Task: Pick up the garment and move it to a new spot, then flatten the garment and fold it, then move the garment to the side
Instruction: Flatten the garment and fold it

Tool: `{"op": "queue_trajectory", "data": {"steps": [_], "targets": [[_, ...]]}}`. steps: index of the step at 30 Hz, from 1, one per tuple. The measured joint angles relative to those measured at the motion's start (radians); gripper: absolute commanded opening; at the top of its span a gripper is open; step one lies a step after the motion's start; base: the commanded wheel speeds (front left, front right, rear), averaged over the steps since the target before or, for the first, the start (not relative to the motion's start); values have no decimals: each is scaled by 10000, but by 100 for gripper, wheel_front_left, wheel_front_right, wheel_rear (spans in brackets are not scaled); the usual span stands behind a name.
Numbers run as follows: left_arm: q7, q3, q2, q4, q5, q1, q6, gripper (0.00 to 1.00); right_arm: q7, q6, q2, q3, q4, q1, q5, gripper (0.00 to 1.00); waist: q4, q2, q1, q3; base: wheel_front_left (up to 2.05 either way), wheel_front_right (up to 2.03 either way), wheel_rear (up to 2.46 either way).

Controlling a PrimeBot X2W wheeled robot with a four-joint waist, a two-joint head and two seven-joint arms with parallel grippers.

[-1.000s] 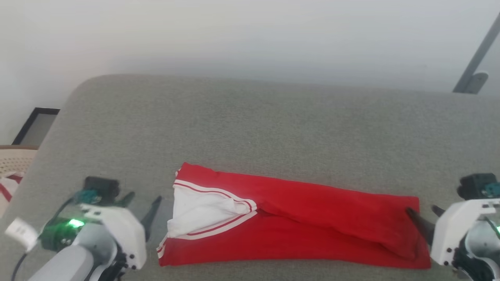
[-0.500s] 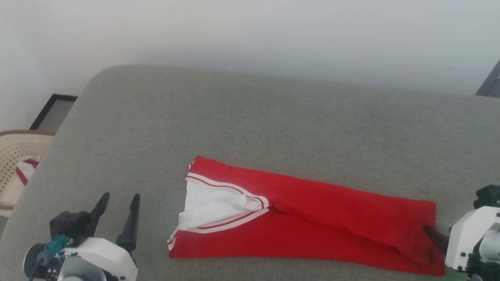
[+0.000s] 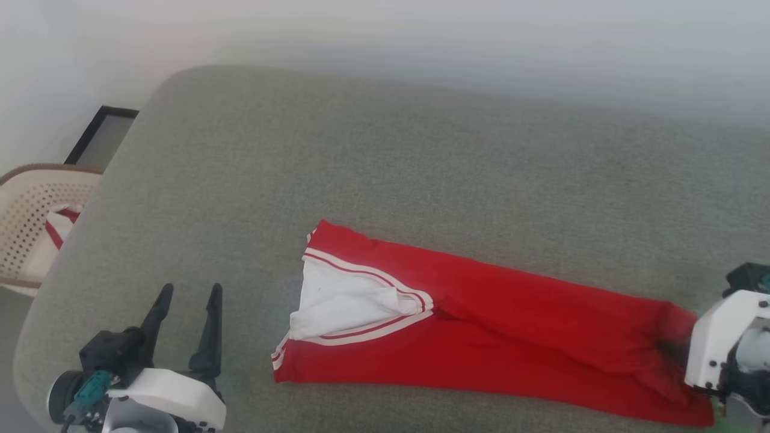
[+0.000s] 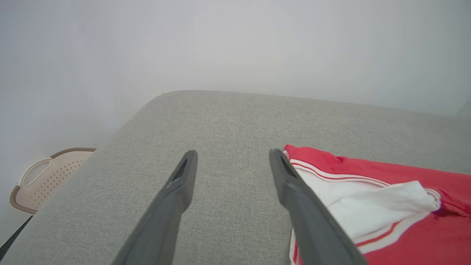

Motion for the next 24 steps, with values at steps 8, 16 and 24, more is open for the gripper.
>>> {"op": "queue_trajectory", "data": {"steps": [8, 16, 24], "targets": [[-2, 704, -646, 33, 802, 35, -514, 100, 211, 13, -205, 278, 244, -289, 894, 0, 123, 0, 0, 241, 0, 0, 0], [-2, 1235, -1022, 94, 1250, 174, -938, 100, -359, 25, -476, 228, 207, -544, 1302, 0, -59, 0, 0, 255, 0, 0, 0], [-2, 1559, -1237, 251, 1672, 230, -1206, 100, -1137, 17, -1423, -301, 732, -666, 1137, 0, -436, 0, 0, 79, 0, 0, 0]]}}
